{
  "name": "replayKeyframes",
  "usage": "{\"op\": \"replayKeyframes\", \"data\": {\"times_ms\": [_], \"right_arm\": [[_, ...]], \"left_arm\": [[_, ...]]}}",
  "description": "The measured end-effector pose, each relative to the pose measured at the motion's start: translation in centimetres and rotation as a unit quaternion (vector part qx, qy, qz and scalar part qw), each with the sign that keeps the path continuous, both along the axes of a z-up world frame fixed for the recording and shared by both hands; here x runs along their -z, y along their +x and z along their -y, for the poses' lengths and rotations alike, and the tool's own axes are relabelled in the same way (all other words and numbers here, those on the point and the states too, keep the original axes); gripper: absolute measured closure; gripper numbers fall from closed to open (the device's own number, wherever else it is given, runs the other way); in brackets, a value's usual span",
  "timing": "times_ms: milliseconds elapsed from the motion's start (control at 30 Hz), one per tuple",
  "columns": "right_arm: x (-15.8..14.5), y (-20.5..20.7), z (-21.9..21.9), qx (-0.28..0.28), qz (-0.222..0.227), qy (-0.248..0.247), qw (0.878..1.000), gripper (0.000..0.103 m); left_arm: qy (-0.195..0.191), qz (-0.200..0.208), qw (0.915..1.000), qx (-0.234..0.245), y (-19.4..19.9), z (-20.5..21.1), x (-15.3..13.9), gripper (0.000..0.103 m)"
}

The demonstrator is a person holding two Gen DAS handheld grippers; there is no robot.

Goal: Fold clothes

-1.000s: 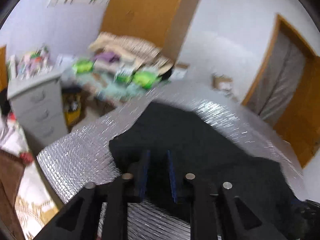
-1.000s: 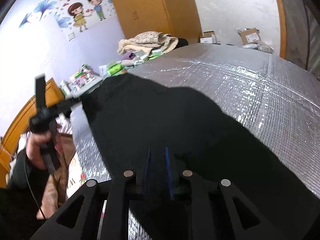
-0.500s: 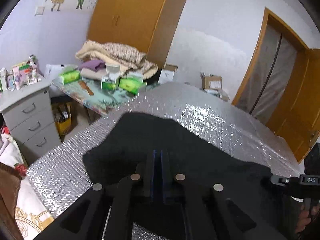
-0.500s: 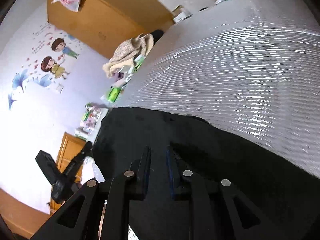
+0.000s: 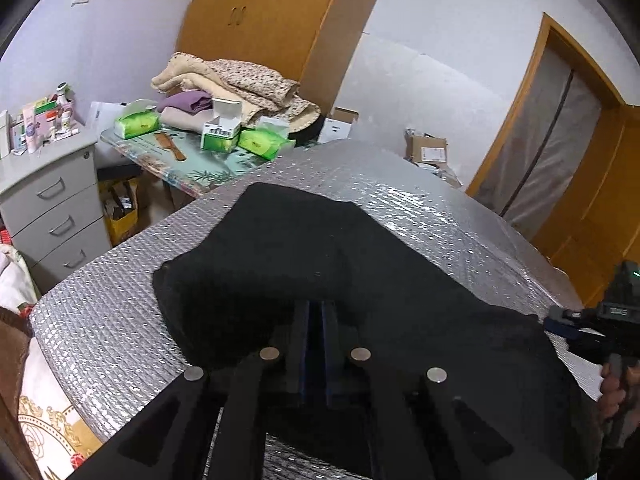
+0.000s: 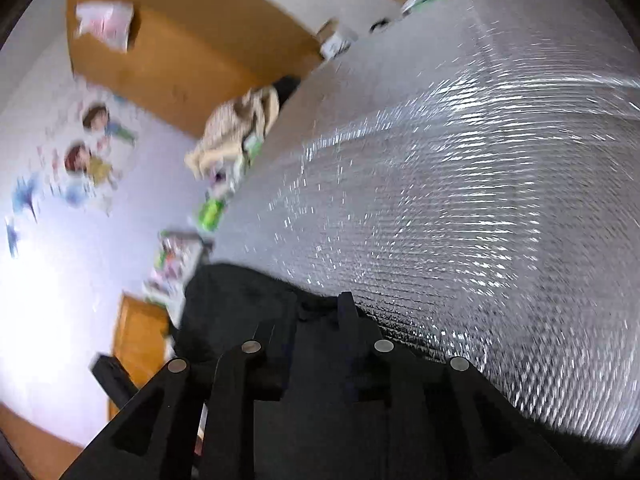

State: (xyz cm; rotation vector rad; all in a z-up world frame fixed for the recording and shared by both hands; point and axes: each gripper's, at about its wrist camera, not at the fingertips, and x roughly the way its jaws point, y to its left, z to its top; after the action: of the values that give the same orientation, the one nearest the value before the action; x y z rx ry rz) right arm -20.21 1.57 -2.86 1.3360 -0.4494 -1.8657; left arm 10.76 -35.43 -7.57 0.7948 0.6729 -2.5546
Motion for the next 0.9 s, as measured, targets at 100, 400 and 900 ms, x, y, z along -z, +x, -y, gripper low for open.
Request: {"op": "replayKeyframes", "data": {"times_ms": [100, 400, 900], "right_arm": [[1.5, -0.4, 1.3, -0.028, 0.01, 0.041, 0.999, 0.08], [1.9, -1.9, 2.2, -0.031, -0.012, 0.062, 0.998, 0.1], [1.7, -1.9, 2.3, -0.046, -0.01, 0.055, 0.997, 0.087]], "left_arm": [[-0.002, -0.003, 0.9999, 0.014, -0.2, -0.6, -0.2, 0.099], [0.009, 0.016, 0.9995, 0.025, -0.6, -0.9, 1.6, 0.099], [0.01, 0.015, 0.9995, 0.028, -0.3, -0.7, 1.8, 0.099]]}}
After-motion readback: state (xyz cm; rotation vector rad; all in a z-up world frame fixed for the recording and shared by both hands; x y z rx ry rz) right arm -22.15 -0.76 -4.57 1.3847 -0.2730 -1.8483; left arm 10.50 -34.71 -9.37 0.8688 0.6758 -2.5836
